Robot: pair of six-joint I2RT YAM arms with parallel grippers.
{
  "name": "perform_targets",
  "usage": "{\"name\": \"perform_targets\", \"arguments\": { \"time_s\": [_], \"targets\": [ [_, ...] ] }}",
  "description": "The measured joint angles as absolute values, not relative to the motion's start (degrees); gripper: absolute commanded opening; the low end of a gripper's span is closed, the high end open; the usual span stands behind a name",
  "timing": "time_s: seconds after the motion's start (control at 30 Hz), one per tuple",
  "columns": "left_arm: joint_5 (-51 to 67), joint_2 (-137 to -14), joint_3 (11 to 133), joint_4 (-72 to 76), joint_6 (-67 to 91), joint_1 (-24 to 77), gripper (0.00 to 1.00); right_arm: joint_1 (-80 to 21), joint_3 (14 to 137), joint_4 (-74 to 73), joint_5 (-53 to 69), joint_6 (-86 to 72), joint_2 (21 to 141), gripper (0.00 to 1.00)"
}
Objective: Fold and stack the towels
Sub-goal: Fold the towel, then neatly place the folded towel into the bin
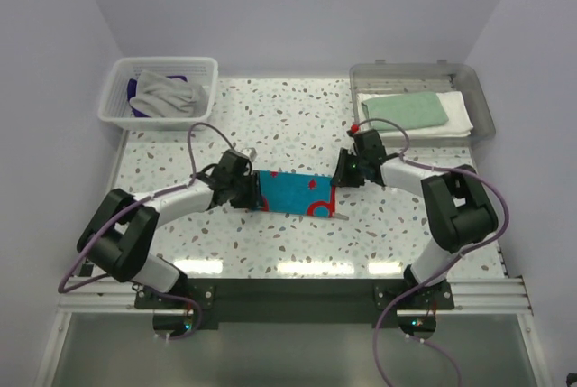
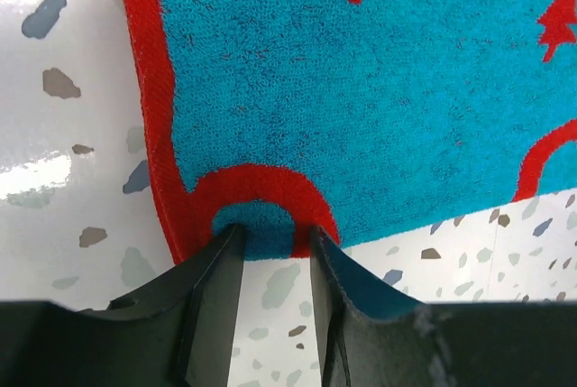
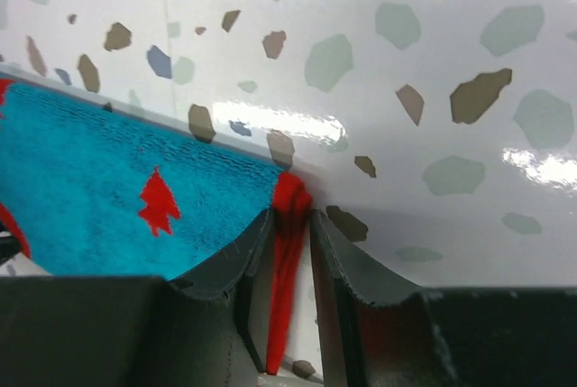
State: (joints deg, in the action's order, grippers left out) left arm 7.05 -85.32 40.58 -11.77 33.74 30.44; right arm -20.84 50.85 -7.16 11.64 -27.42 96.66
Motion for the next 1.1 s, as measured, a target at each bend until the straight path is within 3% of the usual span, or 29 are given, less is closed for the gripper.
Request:
{"name": "perform_targets", "arguments": {
  "time_s": [0.27,0.37,0.4,0.5,0.57,0.7,0.73,0.83,0.93,1.1],
  "targets": [
    [2.9,-89.0,44.3,-11.9,34.4,30.2,0.44,-20.5,50.0,-6.5,10.8,-25.4,96.8,0.27],
    [-0.8,-90.6,47.2,-13.8,32.9,29.7,0.54,-20.8,50.0,-8.2,8.3,-23.8,95.9,0.27],
    [-2.2,-91.0,48.1,-14.7,31.9,29.6,0.65,-20.9,50.0,-9.1,7.3,-23.1,95.5,0.27],
    [-5.3,-91.2,50.1,-17.9,28.8,29.6,0.81,-20.8,50.0,-12.0,4.8,-21.6,93.8,0.29],
    [-7.3,-91.2,51.8,-20.3,26.2,30.4,0.91,-20.6,50.0,-13.8,3.5,-20.9,91.7,0.37],
    [-11.5,-91.2,56.6,-23.7,21.5,37.8,0.97,-19.4,50.0,-16.4,2.3,-20.0,86.3,0.62],
    [-11.9,-91.2,57.9,-24.2,20.4,40.5,0.98,-18.9,50.0,-17.0,2.3,-20.0,85.1,0.72],
    [-12.2,-91.3,61.8,-25.0,17.8,48.6,0.98,-16.4,49.5,-18.3,2.6,-20.1,82.6,0.92],
    [-12.2,-93.0,65.5,-25.5,15.6,54.6,0.91,-14.1,47.7,-19.2,3.7,-20.6,80.6,0.98],
    [-12.4,-102.1,71.2,-26.8,12.5,59.9,0.74,-12.9,44.2,-21.1,4.5,-21.1,77.9,0.98]
  ]
}}
